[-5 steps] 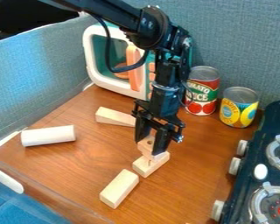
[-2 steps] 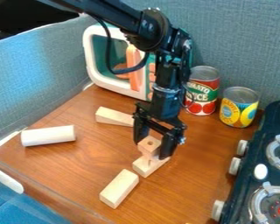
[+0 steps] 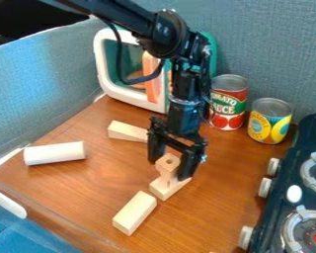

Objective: Put the block with a hole on top of the white cubu

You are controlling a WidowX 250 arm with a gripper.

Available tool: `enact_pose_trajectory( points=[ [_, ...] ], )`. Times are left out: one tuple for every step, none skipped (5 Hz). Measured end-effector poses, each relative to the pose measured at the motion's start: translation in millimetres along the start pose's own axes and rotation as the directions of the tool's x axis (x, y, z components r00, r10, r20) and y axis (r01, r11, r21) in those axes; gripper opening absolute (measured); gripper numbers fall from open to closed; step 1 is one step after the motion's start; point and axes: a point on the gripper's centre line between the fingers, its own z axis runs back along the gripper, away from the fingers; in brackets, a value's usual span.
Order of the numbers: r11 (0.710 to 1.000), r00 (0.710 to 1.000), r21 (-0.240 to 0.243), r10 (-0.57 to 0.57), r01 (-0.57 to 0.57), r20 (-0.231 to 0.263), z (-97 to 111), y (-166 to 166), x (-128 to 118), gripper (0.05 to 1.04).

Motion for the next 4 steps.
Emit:
enact_pose_trajectory(
  points=[
    [0.999, 0.995, 0.030, 0.015, -0.018, 0.096, 35.6, 1.8, -12.1, 1.001],
    [0.998, 0.982, 0.059, 0.011, -0.022, 0.186, 63.6, 2.4, -23.2, 1.001],
    [0.998, 0.986, 0.053, 0.014, -0.023, 0.165, 66.7, 1.3, -25.5, 1.001],
    [0.998, 0.986, 0.054, 0.012, -0.022, 0.168, 66.8, 1.4, -25.0, 1.001]
  ],
)
